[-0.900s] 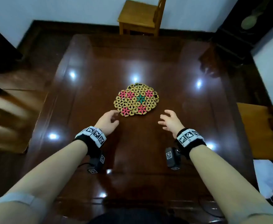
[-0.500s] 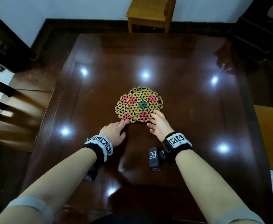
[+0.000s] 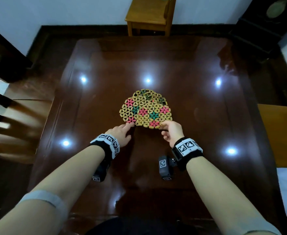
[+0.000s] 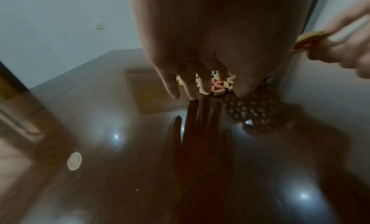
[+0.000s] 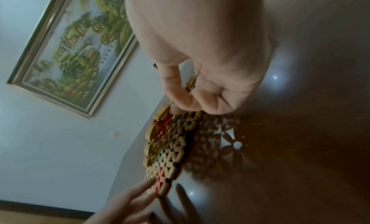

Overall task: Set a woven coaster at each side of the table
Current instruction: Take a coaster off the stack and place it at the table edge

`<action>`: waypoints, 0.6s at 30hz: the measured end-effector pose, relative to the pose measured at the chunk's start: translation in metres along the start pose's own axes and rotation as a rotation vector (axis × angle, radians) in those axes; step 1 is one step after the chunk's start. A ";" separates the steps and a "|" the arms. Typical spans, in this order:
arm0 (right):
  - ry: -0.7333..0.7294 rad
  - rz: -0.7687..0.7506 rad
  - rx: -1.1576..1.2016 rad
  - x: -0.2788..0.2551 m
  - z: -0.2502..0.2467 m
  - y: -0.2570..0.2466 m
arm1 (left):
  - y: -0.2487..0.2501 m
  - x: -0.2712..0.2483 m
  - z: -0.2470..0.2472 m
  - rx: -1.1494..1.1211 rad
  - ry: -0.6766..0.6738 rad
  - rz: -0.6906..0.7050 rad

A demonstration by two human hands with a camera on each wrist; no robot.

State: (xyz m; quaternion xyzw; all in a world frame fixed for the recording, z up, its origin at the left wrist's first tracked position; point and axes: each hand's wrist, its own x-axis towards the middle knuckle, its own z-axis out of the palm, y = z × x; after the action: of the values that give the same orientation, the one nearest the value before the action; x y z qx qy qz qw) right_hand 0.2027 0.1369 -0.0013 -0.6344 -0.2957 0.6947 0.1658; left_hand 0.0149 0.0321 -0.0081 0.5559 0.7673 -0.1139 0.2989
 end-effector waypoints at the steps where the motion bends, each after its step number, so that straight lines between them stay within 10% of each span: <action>1: 0.023 0.006 0.002 -0.008 -0.006 0.005 | -0.001 0.000 0.000 -0.024 -0.027 -0.003; 8: 0.017 0.068 -0.049 -0.068 -0.032 0.061 | 0.006 -0.030 0.019 -0.302 0.086 0.087; 14: -0.030 0.070 -0.038 -0.114 -0.023 0.110 | 0.021 -0.064 0.056 -0.798 -0.269 -0.052; 18: -0.090 0.070 -0.035 -0.138 -0.014 0.134 | 0.015 -0.084 0.081 -1.121 -0.200 -0.129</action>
State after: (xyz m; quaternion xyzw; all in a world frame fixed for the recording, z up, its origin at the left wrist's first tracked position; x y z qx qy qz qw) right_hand 0.2547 -0.0467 0.0235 -0.6152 -0.2926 0.7226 0.1170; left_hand 0.0730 -0.0697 -0.0209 0.2511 0.7109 0.2403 0.6115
